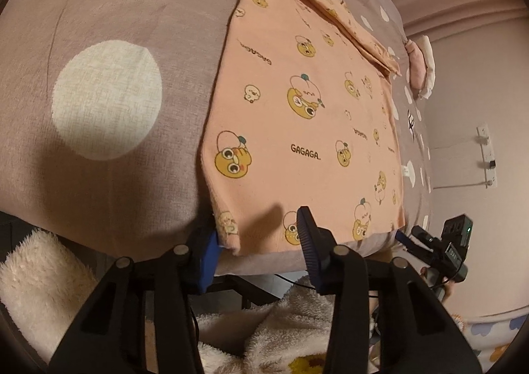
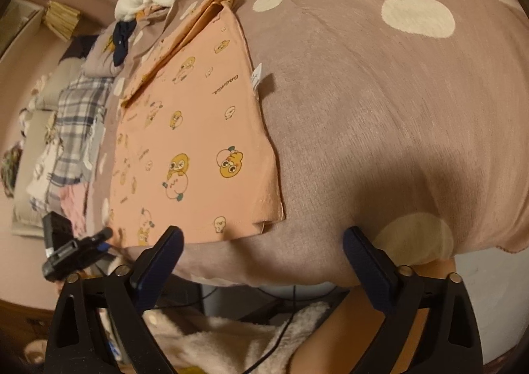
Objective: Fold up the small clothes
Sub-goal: 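Grasp the hem corners with the left tool while the right tool grasps too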
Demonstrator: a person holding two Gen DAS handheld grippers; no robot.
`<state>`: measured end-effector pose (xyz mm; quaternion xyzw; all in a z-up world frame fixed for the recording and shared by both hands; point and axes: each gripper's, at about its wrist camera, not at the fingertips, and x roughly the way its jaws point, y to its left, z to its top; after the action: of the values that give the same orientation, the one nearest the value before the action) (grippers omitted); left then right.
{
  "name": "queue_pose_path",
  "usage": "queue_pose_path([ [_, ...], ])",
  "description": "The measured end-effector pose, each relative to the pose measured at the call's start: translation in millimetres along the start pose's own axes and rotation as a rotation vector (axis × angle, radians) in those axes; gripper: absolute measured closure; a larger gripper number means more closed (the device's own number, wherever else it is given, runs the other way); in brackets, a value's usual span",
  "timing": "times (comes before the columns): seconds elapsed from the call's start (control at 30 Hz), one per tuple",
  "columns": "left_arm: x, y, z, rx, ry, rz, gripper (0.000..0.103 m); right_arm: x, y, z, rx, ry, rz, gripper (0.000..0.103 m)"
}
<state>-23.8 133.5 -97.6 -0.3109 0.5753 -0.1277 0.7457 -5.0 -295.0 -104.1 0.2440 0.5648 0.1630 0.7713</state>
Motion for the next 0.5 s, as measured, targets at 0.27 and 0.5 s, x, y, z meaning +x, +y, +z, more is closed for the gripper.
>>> queue_pose_path([
  [0.27,-4,11,2,-0.063,-0.005,0.001,0.077,-1,-8,5,0.096,0.006,0.068,0.032],
  [0.5,-7,12,1,-0.072,0.002,0.004,0.077,13,-4,17,0.132,0.033,0.163,0.042],
])
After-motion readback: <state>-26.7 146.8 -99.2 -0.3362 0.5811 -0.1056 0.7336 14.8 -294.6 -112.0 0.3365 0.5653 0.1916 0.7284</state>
